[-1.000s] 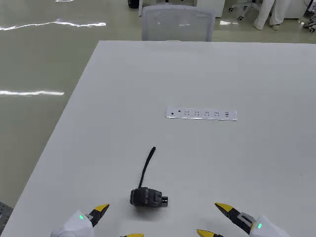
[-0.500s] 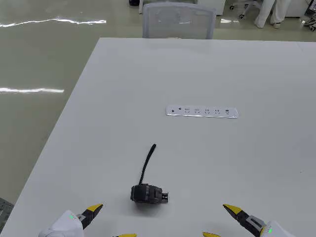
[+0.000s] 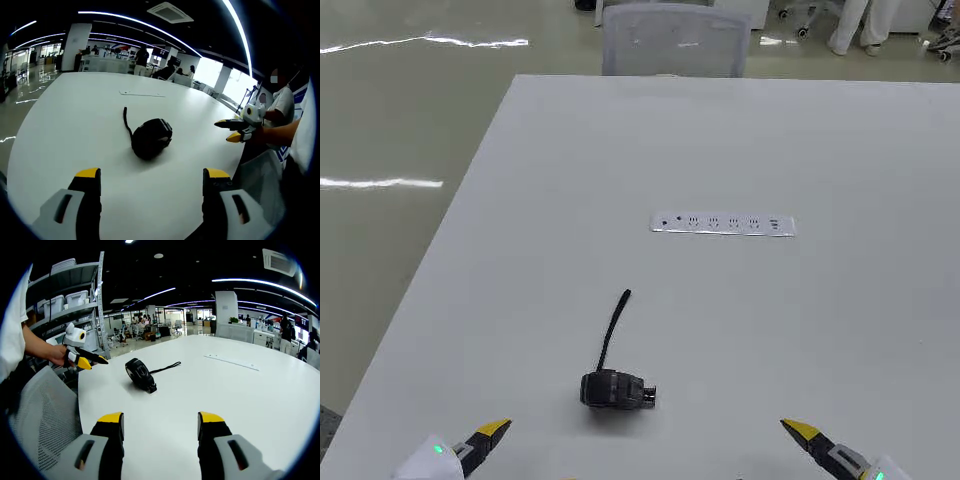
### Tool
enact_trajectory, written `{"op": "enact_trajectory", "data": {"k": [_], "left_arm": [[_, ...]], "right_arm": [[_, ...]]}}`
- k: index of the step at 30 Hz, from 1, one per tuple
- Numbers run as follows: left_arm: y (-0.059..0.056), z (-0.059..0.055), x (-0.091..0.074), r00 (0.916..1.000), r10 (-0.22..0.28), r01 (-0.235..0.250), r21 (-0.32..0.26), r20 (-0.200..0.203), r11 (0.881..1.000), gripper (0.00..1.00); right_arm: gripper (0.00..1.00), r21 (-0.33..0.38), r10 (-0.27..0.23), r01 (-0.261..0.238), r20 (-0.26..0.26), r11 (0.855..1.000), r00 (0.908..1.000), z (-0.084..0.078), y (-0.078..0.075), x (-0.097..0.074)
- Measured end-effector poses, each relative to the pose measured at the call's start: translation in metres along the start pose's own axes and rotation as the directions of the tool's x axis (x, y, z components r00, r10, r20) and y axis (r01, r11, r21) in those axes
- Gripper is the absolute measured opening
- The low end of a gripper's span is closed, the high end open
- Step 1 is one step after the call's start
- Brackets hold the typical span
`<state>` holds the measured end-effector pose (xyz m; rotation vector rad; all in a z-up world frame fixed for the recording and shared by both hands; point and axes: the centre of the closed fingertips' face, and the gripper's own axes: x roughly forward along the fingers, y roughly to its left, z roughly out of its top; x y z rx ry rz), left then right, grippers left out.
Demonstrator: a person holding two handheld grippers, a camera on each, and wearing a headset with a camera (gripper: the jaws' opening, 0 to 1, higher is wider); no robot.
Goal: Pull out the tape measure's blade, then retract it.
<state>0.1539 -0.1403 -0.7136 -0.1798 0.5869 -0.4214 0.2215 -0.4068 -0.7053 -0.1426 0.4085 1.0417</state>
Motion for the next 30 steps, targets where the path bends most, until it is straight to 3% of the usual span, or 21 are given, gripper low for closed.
{"op": "enact_trajectory", "data": {"k": [30], "left_arm": [[0.002,-0.017,-0.030,1.0000,0.004,-0.004,-0.020,0.001,1.000,0.87]], "right_arm": [[0.65,0.006,-0.031,0.031,-0.023,0.999,0.9992,-0.014,0.005,-0.036]]}}
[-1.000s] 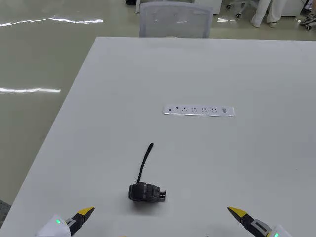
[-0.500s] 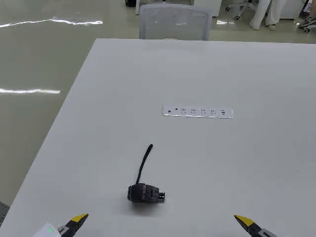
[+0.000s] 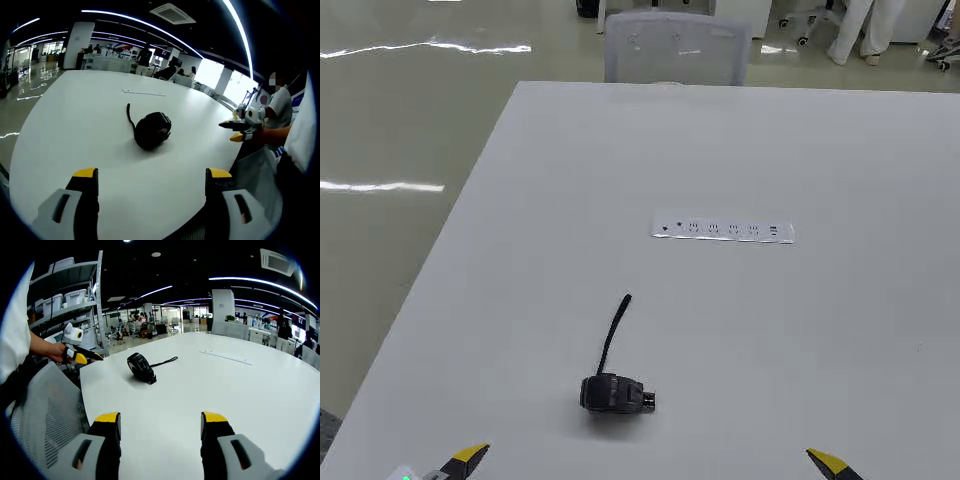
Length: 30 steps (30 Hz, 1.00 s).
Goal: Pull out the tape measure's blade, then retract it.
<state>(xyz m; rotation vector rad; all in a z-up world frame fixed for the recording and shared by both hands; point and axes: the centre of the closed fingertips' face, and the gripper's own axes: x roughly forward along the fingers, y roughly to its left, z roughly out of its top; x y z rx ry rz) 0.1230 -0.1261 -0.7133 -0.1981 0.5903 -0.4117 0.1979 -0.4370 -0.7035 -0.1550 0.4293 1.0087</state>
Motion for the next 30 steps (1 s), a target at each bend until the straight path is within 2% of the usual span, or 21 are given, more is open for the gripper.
{"op": "enact_trajectory", "data": {"k": [15,30], "left_arm": [[-0.002,-0.004,-0.010,1.0000,-0.002,0.002,0.011,-0.008,1.000,0.88],[-0.001,-0.003,-0.010,1.0000,-0.001,0.001,0.009,-0.009,1.000,0.88]], "right_arm": [[0.66,0.009,-0.025,0.025,0.004,1.000,0.9997,-0.002,-0.002,-0.018],[0.66,0.018,-0.031,0.031,0.003,0.999,0.9995,-0.005,-0.001,-0.019]]}}
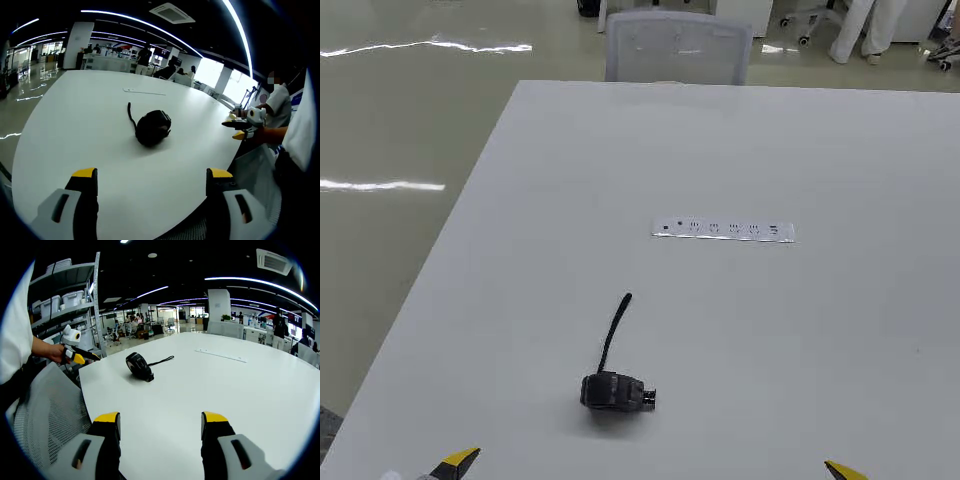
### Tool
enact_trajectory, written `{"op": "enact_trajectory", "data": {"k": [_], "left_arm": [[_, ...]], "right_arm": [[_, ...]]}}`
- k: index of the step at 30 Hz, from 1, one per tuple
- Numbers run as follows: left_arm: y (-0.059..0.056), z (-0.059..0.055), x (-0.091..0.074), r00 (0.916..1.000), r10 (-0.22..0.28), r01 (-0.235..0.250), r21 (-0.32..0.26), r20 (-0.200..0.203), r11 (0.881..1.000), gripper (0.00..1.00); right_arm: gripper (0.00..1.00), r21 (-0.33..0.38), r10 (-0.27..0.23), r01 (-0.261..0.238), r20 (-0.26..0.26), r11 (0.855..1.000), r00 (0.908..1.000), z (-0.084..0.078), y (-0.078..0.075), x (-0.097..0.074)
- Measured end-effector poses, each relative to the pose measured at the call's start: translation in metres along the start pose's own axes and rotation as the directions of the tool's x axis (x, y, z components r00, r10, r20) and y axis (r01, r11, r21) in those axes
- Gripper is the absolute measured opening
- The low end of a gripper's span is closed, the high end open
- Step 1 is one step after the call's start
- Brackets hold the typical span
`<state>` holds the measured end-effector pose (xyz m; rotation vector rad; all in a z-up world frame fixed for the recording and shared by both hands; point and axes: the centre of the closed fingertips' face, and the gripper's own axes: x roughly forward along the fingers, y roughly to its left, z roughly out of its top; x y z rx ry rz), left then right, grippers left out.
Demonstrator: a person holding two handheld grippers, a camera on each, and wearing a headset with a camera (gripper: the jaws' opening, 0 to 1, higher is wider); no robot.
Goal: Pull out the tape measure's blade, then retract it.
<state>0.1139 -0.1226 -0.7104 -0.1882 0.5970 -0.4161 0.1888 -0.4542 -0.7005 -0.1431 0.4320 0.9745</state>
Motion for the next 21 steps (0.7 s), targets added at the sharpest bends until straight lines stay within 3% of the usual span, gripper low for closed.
{"op": "enact_trajectory", "data": {"k": [21], "left_arm": [[0.0027,-0.0022,-0.0006,1.0000,-0.002,0.002,-0.002,-0.004,1.000,0.88]], "right_arm": [[0.66,-0.005,0.000,0.000,0.000,1.000,1.0000,0.0003,-0.0004,0.0004]]}}
